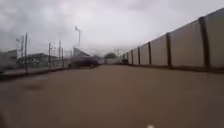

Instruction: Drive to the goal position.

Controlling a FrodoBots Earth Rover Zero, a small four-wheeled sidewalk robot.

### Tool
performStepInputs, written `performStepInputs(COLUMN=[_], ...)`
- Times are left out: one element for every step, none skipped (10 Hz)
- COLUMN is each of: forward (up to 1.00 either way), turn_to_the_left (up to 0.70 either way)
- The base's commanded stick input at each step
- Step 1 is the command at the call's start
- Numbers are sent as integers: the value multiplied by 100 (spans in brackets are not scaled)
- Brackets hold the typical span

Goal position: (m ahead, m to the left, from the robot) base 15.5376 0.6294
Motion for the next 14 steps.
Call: performStepInputs(forward=[70, 70, 70, 70, 70, 70, 70, 70, 70, 70, 70, 70, 70, 70], turn_to_the_left=[0, 0, 1, 2, 2, 3, 3, 3, 3, 3, 3, 3, 3, 3])
